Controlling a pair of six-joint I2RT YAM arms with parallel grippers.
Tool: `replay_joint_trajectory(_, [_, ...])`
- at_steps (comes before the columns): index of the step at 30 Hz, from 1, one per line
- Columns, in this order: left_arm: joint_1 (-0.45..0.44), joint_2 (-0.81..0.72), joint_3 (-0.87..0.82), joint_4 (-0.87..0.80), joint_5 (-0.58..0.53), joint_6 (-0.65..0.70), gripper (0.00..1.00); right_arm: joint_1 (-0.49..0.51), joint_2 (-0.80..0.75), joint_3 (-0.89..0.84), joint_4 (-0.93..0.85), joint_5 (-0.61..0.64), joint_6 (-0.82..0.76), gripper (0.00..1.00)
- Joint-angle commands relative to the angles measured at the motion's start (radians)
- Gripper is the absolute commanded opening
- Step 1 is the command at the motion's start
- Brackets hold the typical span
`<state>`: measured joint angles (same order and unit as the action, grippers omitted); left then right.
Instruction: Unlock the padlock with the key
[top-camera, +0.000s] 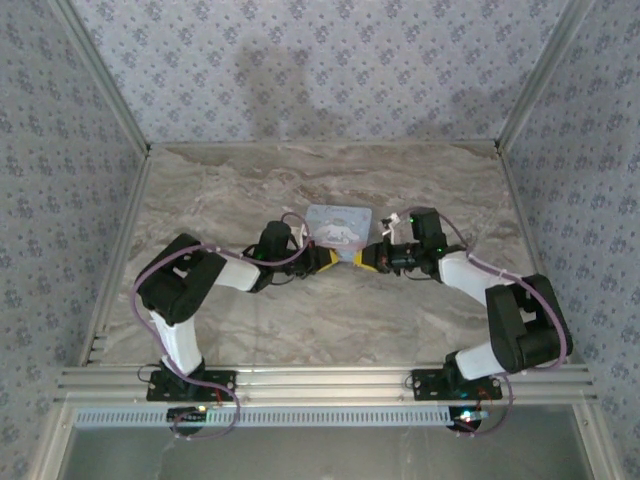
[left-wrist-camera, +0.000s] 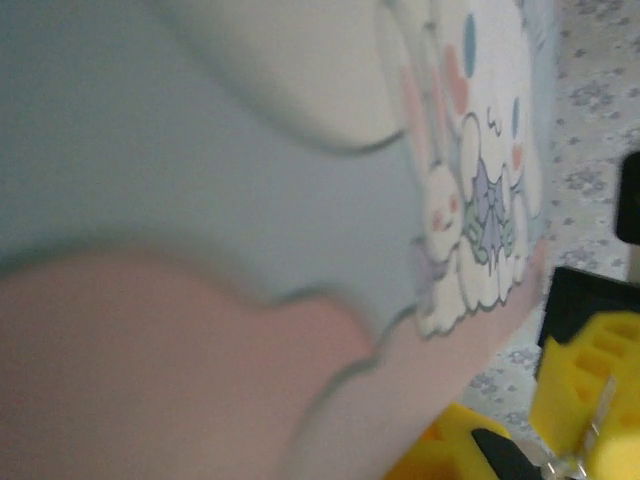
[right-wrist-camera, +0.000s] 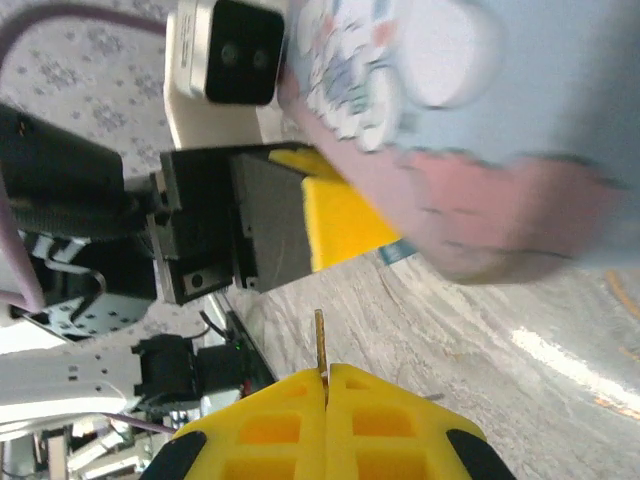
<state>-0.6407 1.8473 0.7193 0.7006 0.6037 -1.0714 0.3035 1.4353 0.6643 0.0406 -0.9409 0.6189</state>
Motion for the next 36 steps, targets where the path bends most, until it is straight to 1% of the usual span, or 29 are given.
replay_joint_trajectory(1, [-0.002, -0.016, -0.004, -0.095, -0.020, 0.041, 0.01, 0.063, -0.031, 0.002, -0.121, 0.041, -0.139, 0.00])
replay_joint_trajectory(3, [-0.002, -0.014, -0.011, -0.088, -0.024, 0.039, 0.04, 0.107, -0.031, 0.019, -0.191, 0.086, -0.220, 0.00])
replay_joint_trajectory(5, [-0.004, -0.014, -0.012, -0.078, -0.026, 0.037, 0.05, 0.132, -0.005, 0.036, -0.223, 0.110, -0.251, 0.00])
replay_joint_trajectory(8, [-0.007, -0.012, -0.008, -0.079, -0.029, 0.037, 0.06, 0.157, 0.035, 0.045, -0.219, 0.115, -0.270, 0.00])
replay_joint_trajectory(12, [-0.007, -0.007, -0.011, -0.087, -0.033, 0.048, 0.07, 0.193, 0.048, 0.058, -0.227, 0.142, -0.302, 0.00])
replay_joint_trajectory(15, [-0.008, -0.009, -0.020, -0.100, -0.045, 0.053, 0.16, 0.199, 0.051, 0.059, -0.223, 0.143, -0.304, 0.00])
replay_joint_trajectory(17, [-0.008, -0.014, -0.030, -0.117, -0.056, 0.052, 0.28, 0.212, 0.043, 0.062, -0.226, 0.139, -0.311, 0.00])
replay_joint_trajectory(20, [-0.008, -0.037, -0.058, -0.117, -0.073, 0.050, 0.38, 0.230, 0.020, 0.067, -0.239, 0.143, -0.323, 0.00])
replay_joint_trajectory(22, [-0.008, -0.063, -0.081, -0.111, -0.084, 0.045, 0.42, 0.233, 0.004, 0.069, -0.251, 0.147, -0.327, 0.00])
replay_joint_trajectory(24, [-0.010, -0.102, -0.107, -0.113, -0.097, 0.039, 0.45, 0.235, -0.018, 0.065, -0.245, 0.144, -0.326, 0.00])
replay_joint_trajectory(27, [-0.016, -0.197, -0.159, -0.131, -0.124, 0.039, 0.45, 0.243, -0.063, 0.066, -0.248, 0.143, -0.330, 0.00])
replay_joint_trajectory(30, [-0.024, -0.342, -0.186, -0.232, -0.157, 0.076, 0.46, 0.250, -0.109, 0.076, -0.262, 0.134, -0.332, 0.00])
replay_joint_trajectory(33, [-0.031, -0.508, -0.175, -0.358, -0.172, 0.127, 0.46, 0.260, -0.146, 0.102, -0.294, 0.129, -0.344, 0.00])
replay_joint_trajectory(36, [-0.033, -0.662, -0.163, -0.408, -0.164, 0.161, 0.47, 0.279, -0.175, 0.136, -0.323, 0.120, -0.358, 0.00])
